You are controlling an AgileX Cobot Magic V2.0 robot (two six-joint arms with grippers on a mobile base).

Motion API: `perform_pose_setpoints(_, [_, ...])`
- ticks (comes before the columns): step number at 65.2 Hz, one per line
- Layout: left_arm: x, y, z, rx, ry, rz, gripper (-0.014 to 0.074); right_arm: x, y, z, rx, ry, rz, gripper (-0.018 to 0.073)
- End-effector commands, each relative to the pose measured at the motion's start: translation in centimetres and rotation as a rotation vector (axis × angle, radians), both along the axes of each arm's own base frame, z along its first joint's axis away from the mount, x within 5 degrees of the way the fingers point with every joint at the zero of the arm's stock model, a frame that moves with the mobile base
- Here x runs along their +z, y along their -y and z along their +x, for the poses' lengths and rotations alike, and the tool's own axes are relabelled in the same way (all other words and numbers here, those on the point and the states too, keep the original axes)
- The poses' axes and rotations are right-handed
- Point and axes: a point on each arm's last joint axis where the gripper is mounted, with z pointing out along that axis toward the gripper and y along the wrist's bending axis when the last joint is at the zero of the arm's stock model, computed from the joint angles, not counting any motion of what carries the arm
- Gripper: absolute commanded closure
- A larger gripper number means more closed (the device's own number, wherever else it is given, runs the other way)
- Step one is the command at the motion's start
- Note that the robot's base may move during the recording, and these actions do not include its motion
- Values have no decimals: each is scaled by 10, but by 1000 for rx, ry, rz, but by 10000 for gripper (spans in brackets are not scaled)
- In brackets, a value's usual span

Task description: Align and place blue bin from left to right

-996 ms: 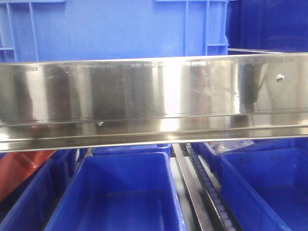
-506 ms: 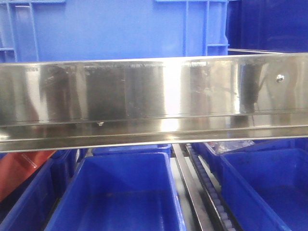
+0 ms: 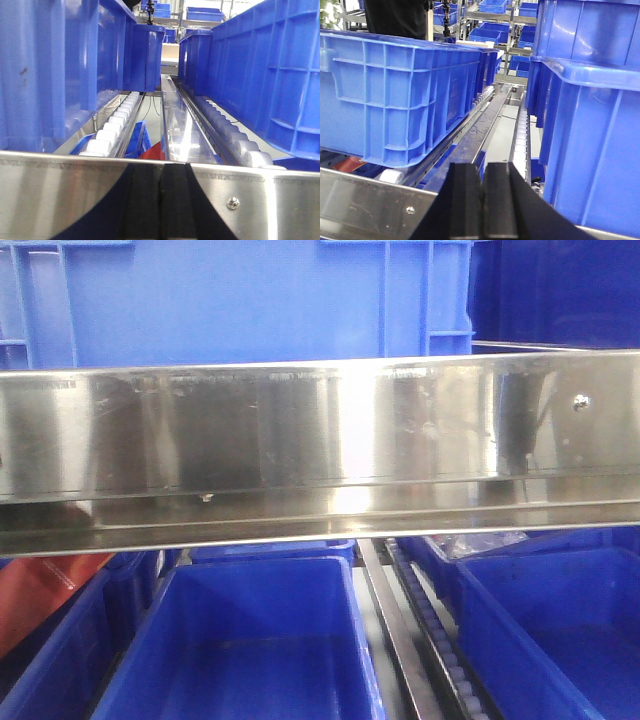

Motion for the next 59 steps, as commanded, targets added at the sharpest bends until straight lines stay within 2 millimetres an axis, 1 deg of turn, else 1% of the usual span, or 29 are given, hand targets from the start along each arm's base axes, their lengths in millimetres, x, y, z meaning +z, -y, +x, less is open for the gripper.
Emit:
perform_pose_setpoints(1, [4, 0, -1, 3, 41, 7, 707, 2, 0, -1, 0, 34, -7, 630])
perform_pose_setpoints(45, [4, 0, -1, 3, 41, 7, 707, 2, 0, -1, -1, 32, -7, 630])
perform_pose_setpoints(49, [4, 0, -1, 3, 41, 7, 707, 1, 1, 0, -12, 30, -17, 630])
perform_pose_setpoints(59, [4, 0, -1, 3, 41, 7, 707, -7, 2, 3, -84, 28, 48, 630])
